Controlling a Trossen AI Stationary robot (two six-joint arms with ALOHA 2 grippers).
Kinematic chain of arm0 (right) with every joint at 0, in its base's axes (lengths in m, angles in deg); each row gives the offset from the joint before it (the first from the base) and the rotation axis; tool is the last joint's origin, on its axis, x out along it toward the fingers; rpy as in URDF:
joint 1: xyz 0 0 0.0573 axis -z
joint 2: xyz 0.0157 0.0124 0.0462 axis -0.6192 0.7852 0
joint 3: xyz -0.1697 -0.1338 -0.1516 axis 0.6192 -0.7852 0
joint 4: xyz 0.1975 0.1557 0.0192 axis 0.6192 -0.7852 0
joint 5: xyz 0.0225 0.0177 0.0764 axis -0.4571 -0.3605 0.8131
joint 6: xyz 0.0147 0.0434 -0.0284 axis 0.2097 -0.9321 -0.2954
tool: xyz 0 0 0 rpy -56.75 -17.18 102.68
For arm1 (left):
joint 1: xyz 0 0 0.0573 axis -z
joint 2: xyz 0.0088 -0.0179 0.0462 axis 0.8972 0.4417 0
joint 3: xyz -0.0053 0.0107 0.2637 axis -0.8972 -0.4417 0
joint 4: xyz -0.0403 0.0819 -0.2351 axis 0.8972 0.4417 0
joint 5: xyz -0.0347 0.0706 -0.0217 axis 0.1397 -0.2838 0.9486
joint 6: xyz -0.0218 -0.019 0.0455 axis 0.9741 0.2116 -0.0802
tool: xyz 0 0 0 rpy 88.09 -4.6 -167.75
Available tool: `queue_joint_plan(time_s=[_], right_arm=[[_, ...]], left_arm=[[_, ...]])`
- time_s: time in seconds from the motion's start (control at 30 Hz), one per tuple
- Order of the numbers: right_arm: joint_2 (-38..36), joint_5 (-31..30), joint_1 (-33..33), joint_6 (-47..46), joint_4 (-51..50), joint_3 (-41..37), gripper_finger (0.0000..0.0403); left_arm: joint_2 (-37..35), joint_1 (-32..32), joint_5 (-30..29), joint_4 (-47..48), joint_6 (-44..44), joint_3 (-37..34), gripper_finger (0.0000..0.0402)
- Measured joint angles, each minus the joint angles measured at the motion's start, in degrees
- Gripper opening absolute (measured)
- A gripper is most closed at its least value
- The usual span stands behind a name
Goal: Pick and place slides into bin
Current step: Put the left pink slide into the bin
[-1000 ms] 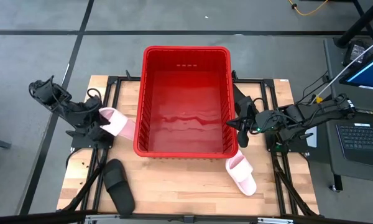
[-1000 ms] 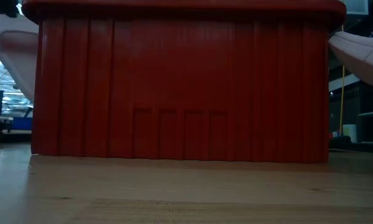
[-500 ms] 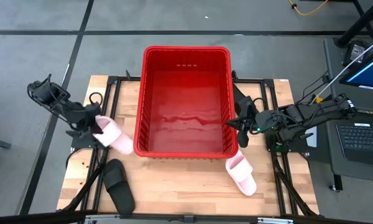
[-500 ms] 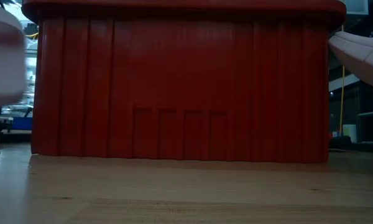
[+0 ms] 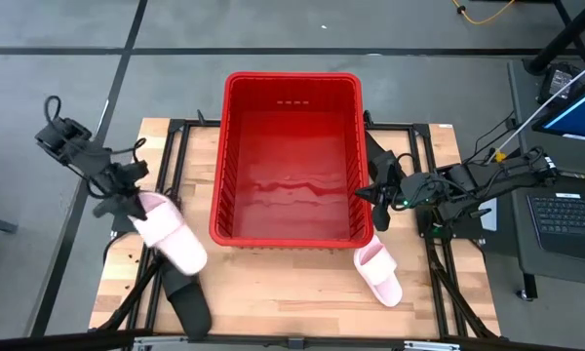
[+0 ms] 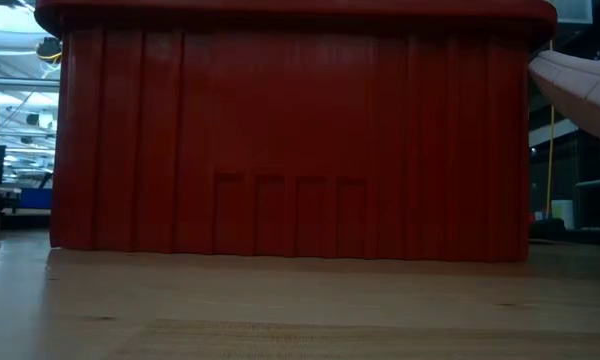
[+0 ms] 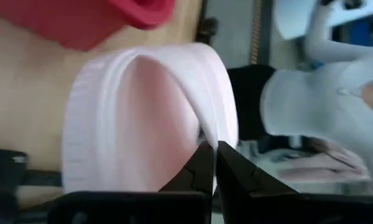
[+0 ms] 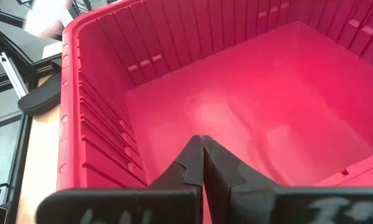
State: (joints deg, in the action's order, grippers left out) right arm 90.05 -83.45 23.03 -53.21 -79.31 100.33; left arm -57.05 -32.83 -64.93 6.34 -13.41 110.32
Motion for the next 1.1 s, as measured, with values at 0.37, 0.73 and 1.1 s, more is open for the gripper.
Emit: queue_joint_plan(time_s=[0.37,0.73,1.1], right_arm=[[0.00,0.00,-0.01,-0.03,0.34,0.00,0.0006],[0.00,0.00,0.00,-0.33,1.96,0.00,0.0006],[0.00,-0.78,0.01,-1.12,3.35,0.02,0.0006]], left_arm=[[0.00,0.00,-5.02,-7.39,-10.38,0.72,0.0002],[0.00,0.00,-9.81,-7.99,-17.43,0.72,0.0002],[0.00,0.00,-21.23,-7.99,-27.55,0.72,0.0002]])
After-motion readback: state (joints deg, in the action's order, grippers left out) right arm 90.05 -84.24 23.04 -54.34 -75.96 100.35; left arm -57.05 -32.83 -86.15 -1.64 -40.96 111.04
